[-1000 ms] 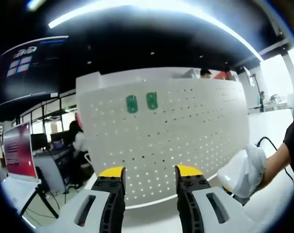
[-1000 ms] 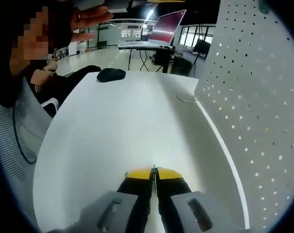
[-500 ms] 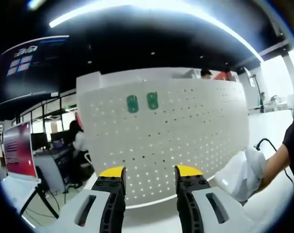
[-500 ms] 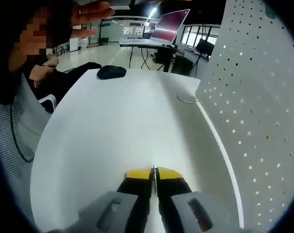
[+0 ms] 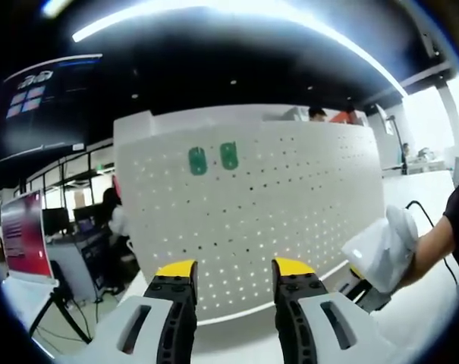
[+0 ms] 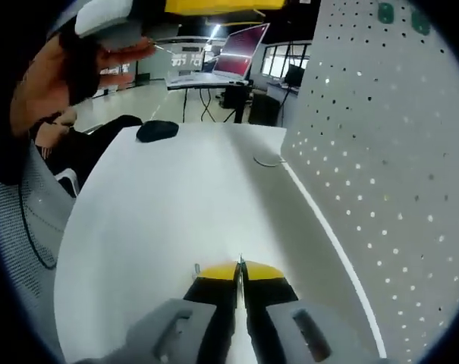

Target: Insert the hook assembly into the mounting plate slot until the hook locks in place.

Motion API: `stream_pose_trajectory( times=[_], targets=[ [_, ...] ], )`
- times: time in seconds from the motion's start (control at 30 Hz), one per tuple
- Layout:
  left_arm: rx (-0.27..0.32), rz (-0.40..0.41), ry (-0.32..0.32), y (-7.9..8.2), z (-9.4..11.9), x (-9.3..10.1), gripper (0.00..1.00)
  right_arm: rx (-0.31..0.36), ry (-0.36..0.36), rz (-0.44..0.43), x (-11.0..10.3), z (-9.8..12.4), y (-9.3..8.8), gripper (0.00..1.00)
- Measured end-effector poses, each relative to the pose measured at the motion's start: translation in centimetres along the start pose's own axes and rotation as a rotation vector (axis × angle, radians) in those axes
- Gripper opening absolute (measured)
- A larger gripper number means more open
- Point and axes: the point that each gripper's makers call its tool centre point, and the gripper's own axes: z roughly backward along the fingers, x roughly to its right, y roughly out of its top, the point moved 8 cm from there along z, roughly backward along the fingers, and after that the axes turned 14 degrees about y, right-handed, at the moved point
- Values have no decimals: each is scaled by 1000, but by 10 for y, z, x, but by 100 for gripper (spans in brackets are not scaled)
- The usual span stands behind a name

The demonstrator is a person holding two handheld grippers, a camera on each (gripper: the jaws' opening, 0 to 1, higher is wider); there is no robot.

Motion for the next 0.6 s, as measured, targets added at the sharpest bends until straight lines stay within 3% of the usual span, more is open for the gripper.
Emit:
stream_pose_trajectory(
  times=[0.2,0.6],
  targets=[
    [0,-6,-13,0,0,3,40,47,-35,-38,2,15,1,0],
    [-5,-16,-46,-2,0,11,39,229,-132,-131,12,54,22,0]
  ],
)
